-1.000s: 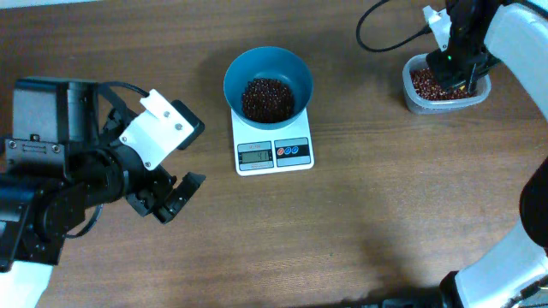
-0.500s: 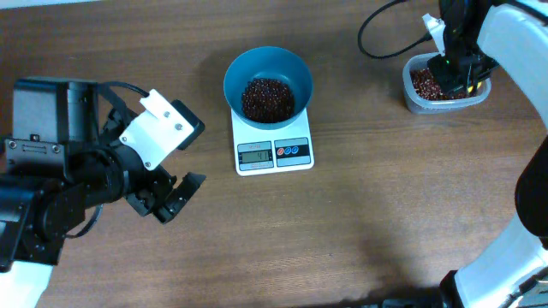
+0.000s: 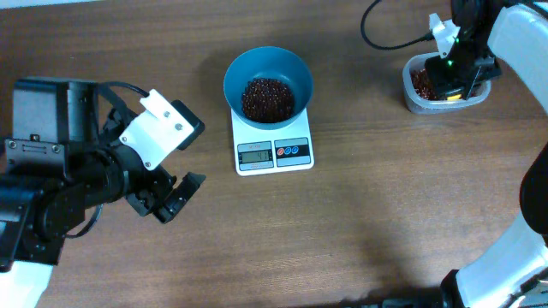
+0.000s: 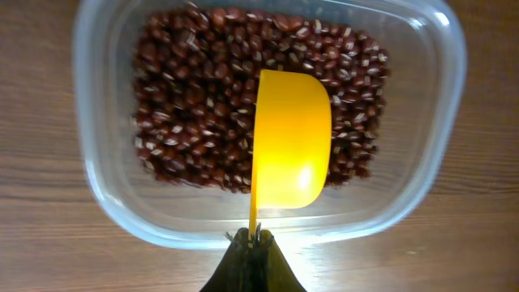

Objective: Scoop item into bowl and weigh 50g on scale

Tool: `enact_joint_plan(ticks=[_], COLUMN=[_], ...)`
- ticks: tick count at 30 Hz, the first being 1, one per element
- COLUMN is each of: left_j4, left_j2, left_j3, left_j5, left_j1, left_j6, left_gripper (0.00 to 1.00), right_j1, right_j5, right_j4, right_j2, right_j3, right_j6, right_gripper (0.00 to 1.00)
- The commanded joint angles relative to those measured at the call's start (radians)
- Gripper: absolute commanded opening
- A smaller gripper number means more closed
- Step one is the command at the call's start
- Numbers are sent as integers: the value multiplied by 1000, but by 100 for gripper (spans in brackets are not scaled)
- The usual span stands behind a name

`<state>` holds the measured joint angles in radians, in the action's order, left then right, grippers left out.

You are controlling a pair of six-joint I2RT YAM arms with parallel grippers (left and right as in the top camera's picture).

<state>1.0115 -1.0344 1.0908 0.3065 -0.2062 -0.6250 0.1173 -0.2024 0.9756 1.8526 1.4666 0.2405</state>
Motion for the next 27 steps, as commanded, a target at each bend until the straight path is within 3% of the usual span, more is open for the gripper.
enact_joint_plan(ticks=[1, 4, 9, 14, 27], left_j4=[1, 1, 1, 1, 1], left_j2=[0, 0, 0, 0, 0], left_j3=[19, 19, 19, 19, 19], left_j5=[1, 1, 1, 1, 1], left_j1=[5, 5, 5, 5, 5], left_j6=[-12, -12, -12, -12, -12], left_gripper=[99, 99, 99, 99, 99], right_j1=[2, 6, 104, 211, 211], right_j5=[122, 132, 424, 436, 476], right_j4=[1, 2, 3, 5, 131], right_j2=[7, 7, 5, 3, -29], right_j3=[-11, -8, -6, -2, 140], right_j6=[-89, -151, -161, -198, -197], right_gripper=[4, 4, 4, 4, 4])
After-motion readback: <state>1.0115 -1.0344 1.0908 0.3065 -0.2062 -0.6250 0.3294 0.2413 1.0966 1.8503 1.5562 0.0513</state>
